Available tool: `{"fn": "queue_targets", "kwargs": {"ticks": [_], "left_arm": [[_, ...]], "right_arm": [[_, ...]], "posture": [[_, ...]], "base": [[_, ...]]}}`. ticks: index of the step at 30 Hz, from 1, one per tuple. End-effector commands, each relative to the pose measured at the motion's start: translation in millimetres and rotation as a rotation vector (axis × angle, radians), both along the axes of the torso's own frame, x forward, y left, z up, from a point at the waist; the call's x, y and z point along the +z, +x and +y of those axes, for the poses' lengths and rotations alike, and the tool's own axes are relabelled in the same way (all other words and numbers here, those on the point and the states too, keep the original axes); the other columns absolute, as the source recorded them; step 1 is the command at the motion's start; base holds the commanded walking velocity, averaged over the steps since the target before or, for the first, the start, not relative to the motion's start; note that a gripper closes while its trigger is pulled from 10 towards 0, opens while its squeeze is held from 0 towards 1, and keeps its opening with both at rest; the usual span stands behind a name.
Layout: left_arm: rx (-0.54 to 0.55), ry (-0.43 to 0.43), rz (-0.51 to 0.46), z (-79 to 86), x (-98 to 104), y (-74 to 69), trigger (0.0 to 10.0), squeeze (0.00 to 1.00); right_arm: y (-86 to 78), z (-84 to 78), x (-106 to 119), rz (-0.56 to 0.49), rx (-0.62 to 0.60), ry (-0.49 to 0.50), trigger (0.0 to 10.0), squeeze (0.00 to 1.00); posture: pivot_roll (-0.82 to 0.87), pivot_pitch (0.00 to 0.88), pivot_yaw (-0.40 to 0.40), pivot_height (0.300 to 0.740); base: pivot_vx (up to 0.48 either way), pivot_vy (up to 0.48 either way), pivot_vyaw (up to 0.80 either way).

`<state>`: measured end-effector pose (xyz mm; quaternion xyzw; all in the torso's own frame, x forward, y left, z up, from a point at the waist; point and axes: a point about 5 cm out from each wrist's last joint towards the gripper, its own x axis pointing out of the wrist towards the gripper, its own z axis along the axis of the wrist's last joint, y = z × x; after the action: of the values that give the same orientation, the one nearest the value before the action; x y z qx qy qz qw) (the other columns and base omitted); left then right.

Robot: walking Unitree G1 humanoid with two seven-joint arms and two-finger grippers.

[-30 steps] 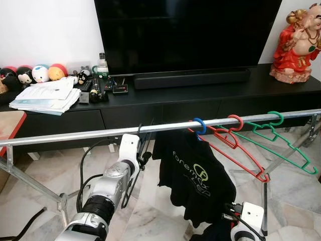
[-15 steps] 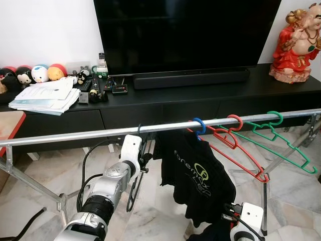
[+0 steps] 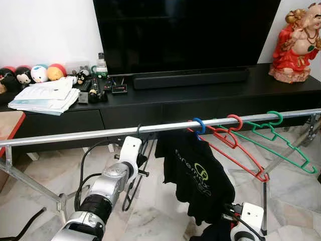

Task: Hang hanger

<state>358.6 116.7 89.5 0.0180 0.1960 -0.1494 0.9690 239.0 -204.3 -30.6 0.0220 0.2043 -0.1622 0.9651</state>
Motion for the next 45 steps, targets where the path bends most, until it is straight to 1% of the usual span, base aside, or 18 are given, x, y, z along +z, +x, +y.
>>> {"fn": "queue_targets", "kwargs": {"ticks": [1,11,14,20,23,27,29,31,32,33,34,36,37,39,40,43,44,45], "left_arm": [[0.013,0.029,0.014,3.6,-3,-0.5,0.0,0.00],[0.108,-0.032,-0.143,17.5,15,0.7,0.0,0.00],[0.109,-0.035,-0.152,18.1,15,-0.2,0.0,0.00],[0.145,0.006,-0.180,35.4,9,-19.7,0.0,0.00],[0.086,-0.001,-0.232,35.4,6,-32.9,0.0,0.00],[0.145,0.059,-0.168,53.3,-19,-51.4,0.0,0.00],[0.133,0.133,-0.154,59.9,-27,-59.0,0.0,0.00],[0.129,0.148,-0.154,61.6,-29,-61.1,0.0,0.00],[0.137,0.156,-0.131,66.4,-37,-67.4,1.9,0.00],[0.142,0.148,-0.096,72.3,-48,-75.7,10.0,0.00],[0.142,0.148,-0.096,72.3,-48,-75.7,10.0,0.00],[0.144,0.154,0.002,84.8,-73,-90.2,10.0,0.00],[0.144,0.154,0.002,84.8,-73,-90.2,10.0,0.00],[0.210,0.178,0.112,102.0,-97,-106.9,10.0,0.00],[0.210,0.178,0.112,102.0,-97,-106.9,10.0,0.00],[0.250,0.267,0.226,117.4,-121,-128.7,10.0,0.00],[0.250,0.267,0.226,117.4,-121,-128.7,10.0,0.00],[0.404,0.135,0.147,131.6,-107,-121.2,10.0,0.00]], "right_arm": [[2.0,1.1,2,-0.006,0.004,-0.002,10.0,0.00],[2.2,1.0,2,-0.007,0.003,-0.002,10.0,0.00],[2.1,1.0,2,-0.007,0.003,-0.002,10.0,0.00],[1.4,1.3,1,-0.005,0.006,-0.001,10.0,0.00],[1.0,2.4,0,0.000,0.011,-0.001,10.0,0.00],[1.3,4.5,0,0.000,0.019,0.002,10.0,0.00],[1.3,4.3,0,-0.002,0.019,0.002,10.0,0.00],[1.3,4.2,0,-0.002,0.019,0.001,10.0,0.00],[1.3,2.8,1,-0.002,0.017,0.000,10.0,0.00],[1.3,1.8,1,-0.002,0.017,-0.002,10.0,0.00],[1.3,1.8,1,-0.002,0.017,-0.002,10.0,0.00],[2.4,0.6,2,-0.004,0.015,-0.007,10.0,0.00],[2.4,0.6,2,-0.004,0.015,-0.007,10.0,0.00],[4.7,0.0,4,-0.016,0.013,-0.008,10.0,0.00],[4.7,0.0,4,-0.016,0.013,-0.008,10.0,0.00],[4.6,0.2,4,-0.020,0.009,-0.008,10.0,0.00],[4.6,0.2,4,-0.020,0.009,-0.008,10.0,0.00],[3.7,-0.6,4,-0.020,0.005,-0.012,10.0,0.00]], "posture": [[0.04,0.053,0.020,0.740],[0.04,0.054,0.019,0.740],[0.04,0.055,0.018,0.740],[0.05,0.062,0.014,0.740],[0.06,0.065,0.011,0.740],[0.06,0.064,0.015,0.740],[0.05,0.065,0.015,0.740],[0.05,0.065,0.015,0.740],[0.06,0.065,0.013,0.740],[0.06,0.066,0.012,0.740],[0.06,0.066,0.012,0.740],[0.05,0.067,0.012,0.740],[0.05,0.067,0.012,0.740],[0.05,0.066,0.015,0.740],[0.05,0.066,0.015,0.740],[0.04,0.062,0.023,0.740],[0.04,0.062,0.023,0.740],[0.01,0.071,0.019,0.740]], "base": [[0.000,0.000,0.00],[0.000,0.000,0.00],[0.000,0.000,0.00],[0.000,0.000,0.00],[0.000,0.000,0.00],[0.000,0.000,0.00],[0.000,0.000,0.00],[0.000,0.000,0.00],[0.000,0.000,0.00],[0.000,0.000,0.00],[0.000,0.000,0.00],[0.000,0.000,0.00],[0.000,0.000,0.00],[0.000,0.000,0.00],[0.000,0.000,0.00],[0.000,0.000,0.00],[0.000,0.000,0.00],[0.000,0.000,0.00]]}}
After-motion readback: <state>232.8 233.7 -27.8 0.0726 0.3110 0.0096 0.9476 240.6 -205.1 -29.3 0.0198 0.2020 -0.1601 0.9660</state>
